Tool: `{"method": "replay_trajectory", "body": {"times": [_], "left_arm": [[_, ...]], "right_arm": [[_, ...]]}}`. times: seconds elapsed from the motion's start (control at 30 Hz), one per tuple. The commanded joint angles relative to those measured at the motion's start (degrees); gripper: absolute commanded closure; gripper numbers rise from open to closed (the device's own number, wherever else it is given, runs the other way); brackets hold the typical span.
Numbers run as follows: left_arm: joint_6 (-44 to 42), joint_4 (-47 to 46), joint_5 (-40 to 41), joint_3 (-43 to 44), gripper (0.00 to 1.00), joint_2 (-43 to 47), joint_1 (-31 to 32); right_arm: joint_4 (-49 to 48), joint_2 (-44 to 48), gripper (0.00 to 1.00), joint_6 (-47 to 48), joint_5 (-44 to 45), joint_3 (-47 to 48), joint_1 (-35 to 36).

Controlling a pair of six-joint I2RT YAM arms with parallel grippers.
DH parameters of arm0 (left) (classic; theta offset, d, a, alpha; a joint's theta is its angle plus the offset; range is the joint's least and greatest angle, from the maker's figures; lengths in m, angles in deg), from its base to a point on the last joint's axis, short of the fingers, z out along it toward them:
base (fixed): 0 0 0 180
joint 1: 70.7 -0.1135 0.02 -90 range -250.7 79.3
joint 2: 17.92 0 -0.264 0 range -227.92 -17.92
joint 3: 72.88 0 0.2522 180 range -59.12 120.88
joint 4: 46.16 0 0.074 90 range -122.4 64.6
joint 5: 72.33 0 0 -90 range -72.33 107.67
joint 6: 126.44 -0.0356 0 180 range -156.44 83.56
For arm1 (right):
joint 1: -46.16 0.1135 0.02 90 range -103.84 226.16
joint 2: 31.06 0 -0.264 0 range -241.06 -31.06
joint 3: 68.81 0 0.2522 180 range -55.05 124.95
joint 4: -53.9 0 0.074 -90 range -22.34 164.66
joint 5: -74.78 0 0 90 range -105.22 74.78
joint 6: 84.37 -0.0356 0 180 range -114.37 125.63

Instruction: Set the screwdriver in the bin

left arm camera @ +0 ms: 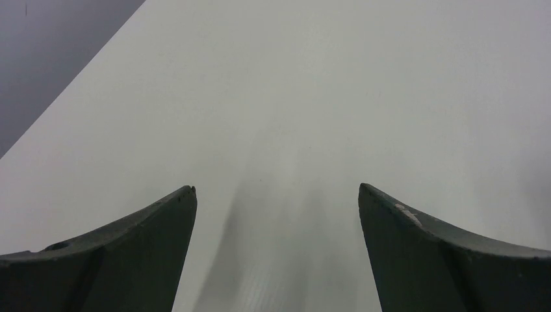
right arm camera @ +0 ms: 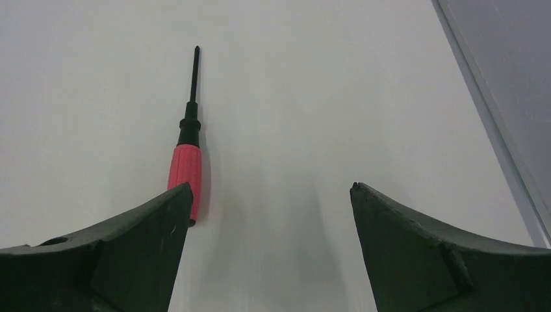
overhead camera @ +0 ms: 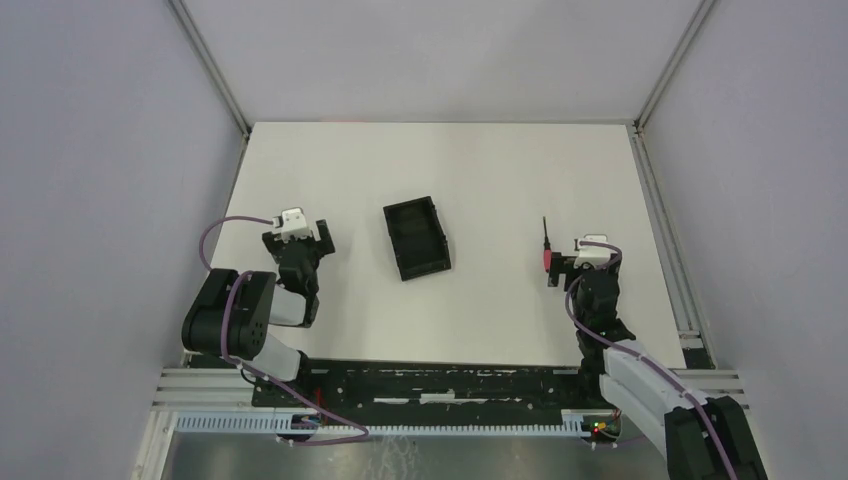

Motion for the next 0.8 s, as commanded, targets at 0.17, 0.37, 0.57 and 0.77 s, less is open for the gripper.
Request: {"method": "replay_trajectory", "body": {"times": [0.17, 0.37, 0.57, 0.77], "left_arm": [[2.2, -3.4, 0.4, 1.1, 0.00, -0.3, -0.1], [2.2, -3.3, 0.4, 1.1, 0.00, -0.4, -0.2], [2.3, -3.2, 0.4, 1.1, 0.00, -0.4, -0.2], [2.3, -3.3, 0.4, 1.1, 0.00, -0.4, -0.2]], "right_arm": [[5.0, 4.3, 0.02, -0.2, -3.1, 11.6, -0.1], [39.1, -13.9, 0.02, -1.0, 0.8, 45.0, -0.2], [58.3, -34.5, 0.03, -1.4, -6.6, 64.7, -1.4], [60.0, -45.3, 0.07, -0.9, -10.1, 64.1, -1.7]]}}
